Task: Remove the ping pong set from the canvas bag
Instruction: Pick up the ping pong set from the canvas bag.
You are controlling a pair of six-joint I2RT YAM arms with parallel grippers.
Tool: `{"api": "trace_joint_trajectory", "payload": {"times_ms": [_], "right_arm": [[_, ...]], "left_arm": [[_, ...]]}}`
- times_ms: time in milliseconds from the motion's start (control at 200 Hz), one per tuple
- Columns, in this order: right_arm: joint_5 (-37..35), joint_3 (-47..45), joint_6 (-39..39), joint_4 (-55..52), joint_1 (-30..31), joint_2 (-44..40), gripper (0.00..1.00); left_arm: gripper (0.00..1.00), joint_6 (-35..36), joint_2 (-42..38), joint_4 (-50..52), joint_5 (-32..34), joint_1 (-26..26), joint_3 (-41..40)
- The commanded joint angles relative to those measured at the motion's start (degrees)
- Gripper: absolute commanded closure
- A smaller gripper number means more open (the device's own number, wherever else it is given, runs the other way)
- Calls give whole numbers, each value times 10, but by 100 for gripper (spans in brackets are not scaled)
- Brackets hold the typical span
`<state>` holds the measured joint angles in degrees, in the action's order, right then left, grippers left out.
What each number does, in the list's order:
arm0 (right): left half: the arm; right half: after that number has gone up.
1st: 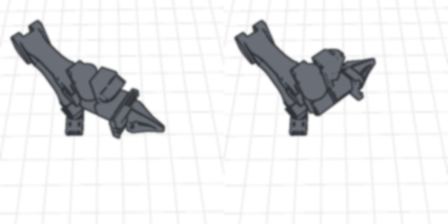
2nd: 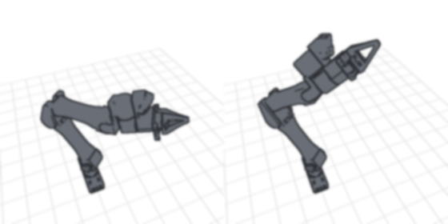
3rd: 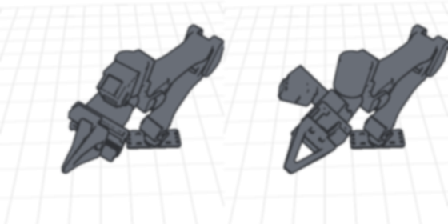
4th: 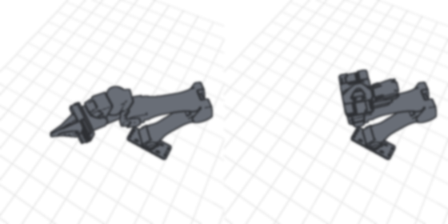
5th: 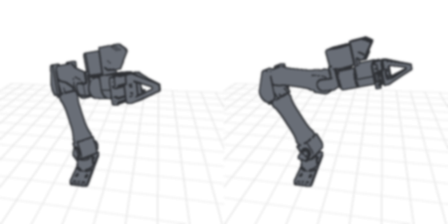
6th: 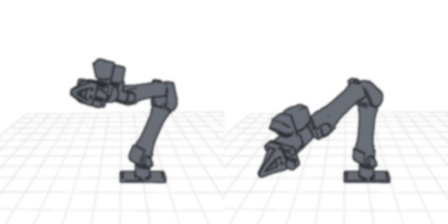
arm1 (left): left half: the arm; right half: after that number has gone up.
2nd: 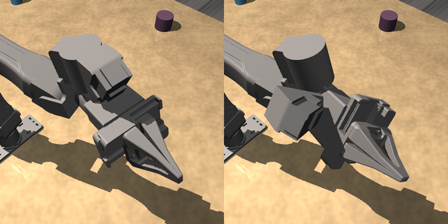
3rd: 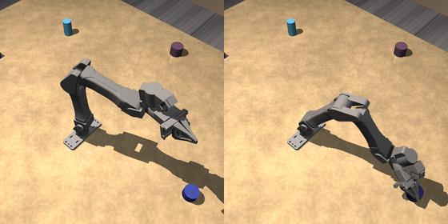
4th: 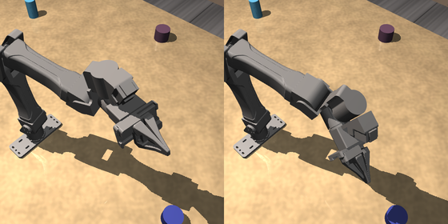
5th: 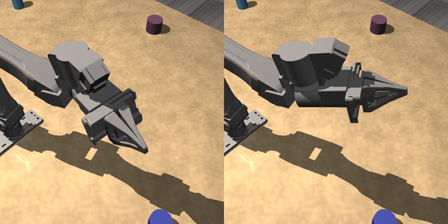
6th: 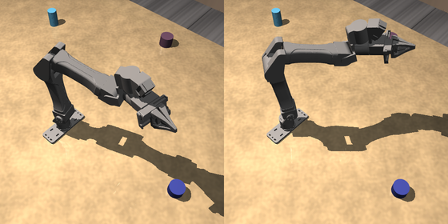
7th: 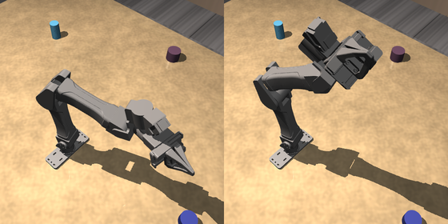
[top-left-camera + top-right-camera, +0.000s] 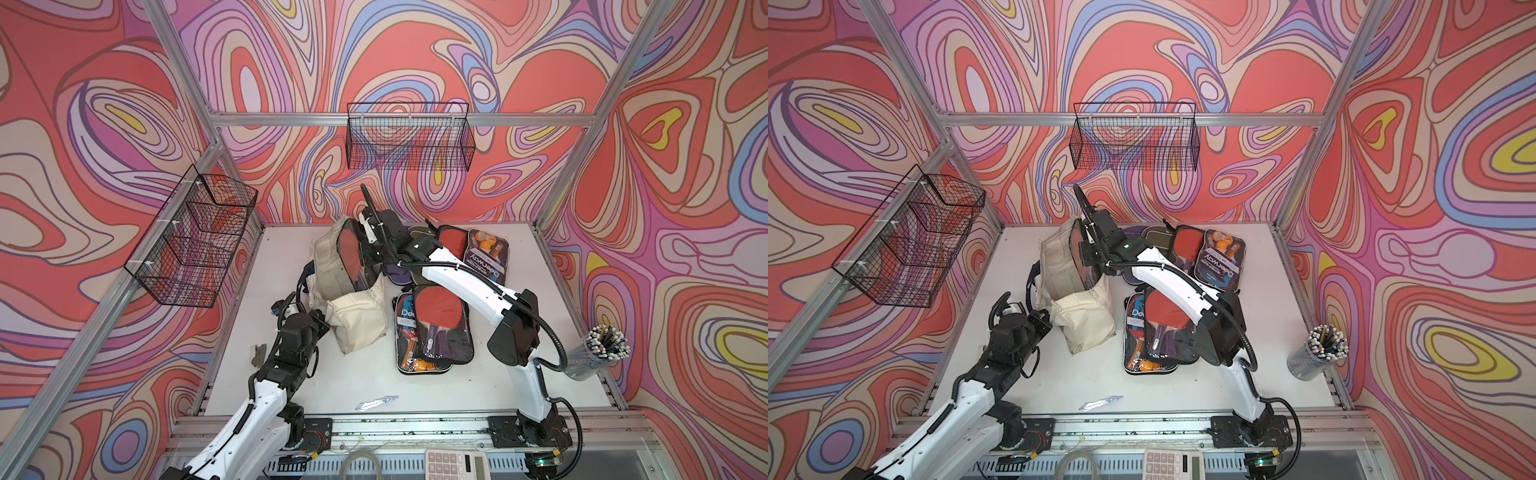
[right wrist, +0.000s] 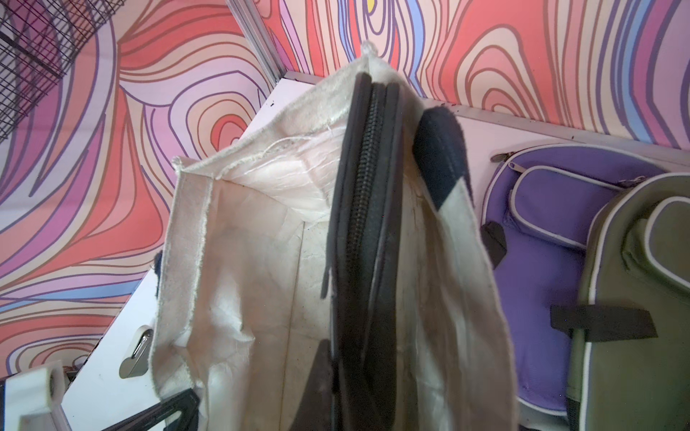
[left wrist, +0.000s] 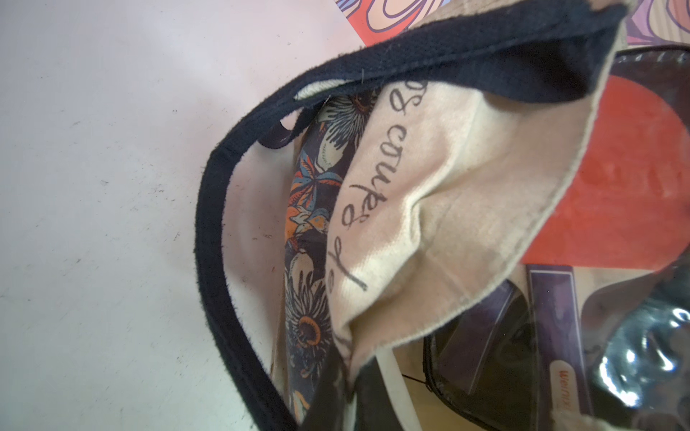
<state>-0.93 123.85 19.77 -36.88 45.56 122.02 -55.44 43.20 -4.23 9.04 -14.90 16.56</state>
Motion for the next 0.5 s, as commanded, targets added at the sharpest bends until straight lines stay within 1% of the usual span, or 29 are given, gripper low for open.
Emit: {"api": "trace_joint_trajectory", "payload": {"times_ms": [0,275,491], "right_arm": [[-11,35,-10,37,5,-36,100],[-15,65,-14,30,7,-40,100],[-14,78,-14,29,12,-48,100]], "left_arm": [[100,10,8,21,8,4,12],[100,7,14,17,10,4,13],[100,9,21,12,14,5,29]]}}
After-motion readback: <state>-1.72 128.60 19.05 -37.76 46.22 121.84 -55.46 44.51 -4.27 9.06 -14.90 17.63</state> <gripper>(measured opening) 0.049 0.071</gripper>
